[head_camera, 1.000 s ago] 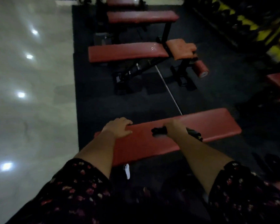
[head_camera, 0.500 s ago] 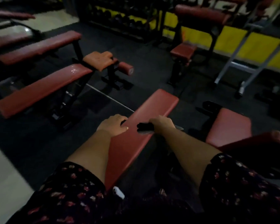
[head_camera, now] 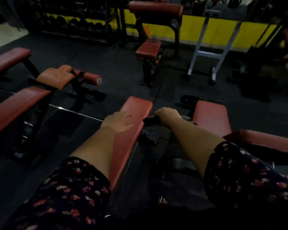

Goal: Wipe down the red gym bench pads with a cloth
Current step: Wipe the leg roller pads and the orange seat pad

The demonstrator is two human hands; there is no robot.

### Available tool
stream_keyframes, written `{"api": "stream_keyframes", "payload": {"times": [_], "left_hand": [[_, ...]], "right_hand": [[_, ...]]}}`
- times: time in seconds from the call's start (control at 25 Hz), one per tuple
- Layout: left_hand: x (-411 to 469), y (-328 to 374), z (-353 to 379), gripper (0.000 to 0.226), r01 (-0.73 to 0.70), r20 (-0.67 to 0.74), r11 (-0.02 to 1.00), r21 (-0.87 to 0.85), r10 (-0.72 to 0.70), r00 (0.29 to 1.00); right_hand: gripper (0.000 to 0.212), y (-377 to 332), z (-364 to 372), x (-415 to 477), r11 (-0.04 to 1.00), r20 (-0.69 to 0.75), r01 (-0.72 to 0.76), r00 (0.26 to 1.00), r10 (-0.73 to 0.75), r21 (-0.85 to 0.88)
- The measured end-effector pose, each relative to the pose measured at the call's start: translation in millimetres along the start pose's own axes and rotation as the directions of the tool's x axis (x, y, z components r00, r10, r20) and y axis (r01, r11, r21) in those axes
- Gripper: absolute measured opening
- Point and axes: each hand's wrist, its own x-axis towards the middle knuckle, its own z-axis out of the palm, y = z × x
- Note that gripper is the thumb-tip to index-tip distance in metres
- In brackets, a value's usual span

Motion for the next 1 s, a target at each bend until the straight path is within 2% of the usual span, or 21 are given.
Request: {"api": "stream_keyframes", "payload": {"times": [0.12, 0.28, 0.48, 0.68, 1.0], "left_hand": [[46, 21, -8, 0.057, -0.007, 0.011, 1.0, -0.011, 0.007, 1.0], [108, 59, -17, 0.057, -0.081, -0.039, 0.997, -0.003, 0.081, 0.996], [168, 90, -28, 0.059, -0.168, -0.022, 0.985, -0.05, 0.167, 0.986], [221, 98, -43, 0.057, -0.201, -0.02, 0.979, 0.024, 0.202, 0.979], [323, 76, -79, 0.058, -0.255, -0.012, 0.966, -0.048, 0.255, 0.967]], "right_hand": [[0.027, 38, -5, 21, 1.0, -0.007, -0.006, 1.0, 0.006, 0.016], [0.03, 95, -2, 44, 1.0, -0.015, -0.021, 1.0, 0.021, -0.002], [0.036, 144, -3, 62, 0.997, -0.028, -0.076, 0.997, 0.077, 0.028], [0.035, 177, -6, 96, 0.989, -0.025, -0.138, 0.99, 0.139, 0.056], [0.035, 199, -39, 181, 0.97, -0.021, -0.234, 0.972, 0.236, 0.066]]}}
